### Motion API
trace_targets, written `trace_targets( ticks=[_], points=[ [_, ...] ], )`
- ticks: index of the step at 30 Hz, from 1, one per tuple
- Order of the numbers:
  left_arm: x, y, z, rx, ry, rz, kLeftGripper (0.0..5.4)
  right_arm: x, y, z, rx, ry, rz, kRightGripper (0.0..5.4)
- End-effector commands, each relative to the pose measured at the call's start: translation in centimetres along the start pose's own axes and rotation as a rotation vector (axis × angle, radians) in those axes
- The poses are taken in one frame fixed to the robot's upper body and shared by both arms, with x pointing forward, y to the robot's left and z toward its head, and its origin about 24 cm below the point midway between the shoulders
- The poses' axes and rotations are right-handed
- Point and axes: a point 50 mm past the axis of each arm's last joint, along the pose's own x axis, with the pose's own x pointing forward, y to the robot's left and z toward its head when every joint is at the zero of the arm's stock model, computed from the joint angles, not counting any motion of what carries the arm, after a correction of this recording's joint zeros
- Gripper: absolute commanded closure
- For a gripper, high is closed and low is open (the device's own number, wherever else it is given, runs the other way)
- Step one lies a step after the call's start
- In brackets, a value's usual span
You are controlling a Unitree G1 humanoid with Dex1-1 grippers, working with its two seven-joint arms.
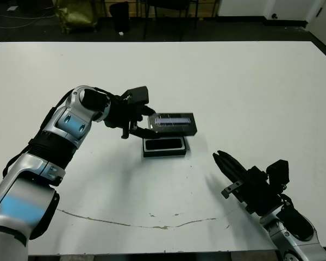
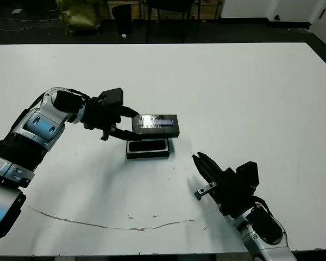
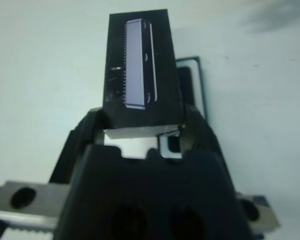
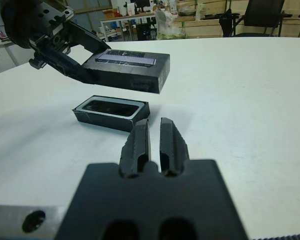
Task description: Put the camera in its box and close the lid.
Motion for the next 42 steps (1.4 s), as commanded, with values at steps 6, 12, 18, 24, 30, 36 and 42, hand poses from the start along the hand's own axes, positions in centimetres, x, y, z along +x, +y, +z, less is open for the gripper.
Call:
trace_targets(
  ticks=[6, 12, 18, 24, 30, 36, 42],
  points=[
    [-2.2, 1.2, -0.7, -0.057, 0.021, 0.045, 3.22, -0.2, -0.1, -0.6, 0.003, 0.024, 0.012, 5.4],
    [-2.5, 1.3, -0.8, -0.083, 0.019, 0.016, 3.22, -0.1, -0.1, -0.7, -0.002, 0.022, 0.015, 5.4],
    [-2.4, 1.0, -0.8, -0.077, 0.049, -0.035, 3.33, -0.1, -0.1, -0.8, 0.004, 0.016, 0.016, 5.4],
    [-1.6, 0.6, -0.8, -0.1, 0.037, -0.085, 3.33, -0.2, 0.0, -0.8, 0.018, 0.034, 0.001, 5.4],
    [-0.9, 0.2, -0.7, -0.156, 0.045, -0.129, 3.33, -0.2, 0.0, -0.8, 0.008, 0.02, 0.012, 5.4],
    [-0.3, -0.2, -1.1, -0.18, 0.061, -0.169, 3.33, -0.2, -0.1, -1.0, 0.016, 0.02, 0.018, 5.4],
    [0.0, -0.4, -1.0, -0.178, 0.057, -0.176, 3.33, -0.3, 0.0, -0.8, -0.001, 0.03, -0.001, 5.4]
  ],
)
